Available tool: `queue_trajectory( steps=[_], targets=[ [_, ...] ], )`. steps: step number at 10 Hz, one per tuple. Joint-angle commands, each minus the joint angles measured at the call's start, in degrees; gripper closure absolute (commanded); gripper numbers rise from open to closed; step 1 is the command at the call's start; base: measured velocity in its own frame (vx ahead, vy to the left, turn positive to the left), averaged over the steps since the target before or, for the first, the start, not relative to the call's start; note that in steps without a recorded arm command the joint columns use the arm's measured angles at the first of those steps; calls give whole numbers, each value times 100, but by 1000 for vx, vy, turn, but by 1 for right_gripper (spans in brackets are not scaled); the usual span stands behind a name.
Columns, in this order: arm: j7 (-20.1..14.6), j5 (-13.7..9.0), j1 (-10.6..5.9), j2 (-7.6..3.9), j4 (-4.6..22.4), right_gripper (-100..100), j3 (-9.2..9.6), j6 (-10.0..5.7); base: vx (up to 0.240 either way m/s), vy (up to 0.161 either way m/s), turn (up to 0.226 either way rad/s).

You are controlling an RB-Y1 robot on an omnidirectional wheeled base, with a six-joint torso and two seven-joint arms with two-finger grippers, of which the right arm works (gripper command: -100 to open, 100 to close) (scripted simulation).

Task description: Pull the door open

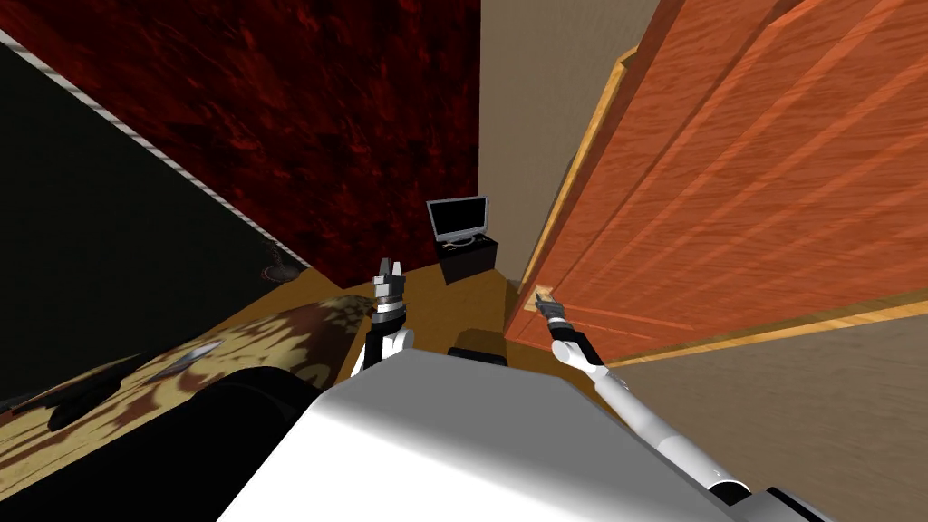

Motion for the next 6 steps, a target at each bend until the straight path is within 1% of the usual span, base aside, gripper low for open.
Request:
queue_trajectory(
  steps=[1, 4, 6],
  targets=[
    [-84, 19, 35, -87, -57, 100, 92, -49, -204, -79, 135],
    [-236, 54, 75, -241, -128, 100, 245, -142, -210, -72, 122],
    [-318, 72, 97, -324, -167, 100, 326, -192, -174, -63, 95]
  ],
)
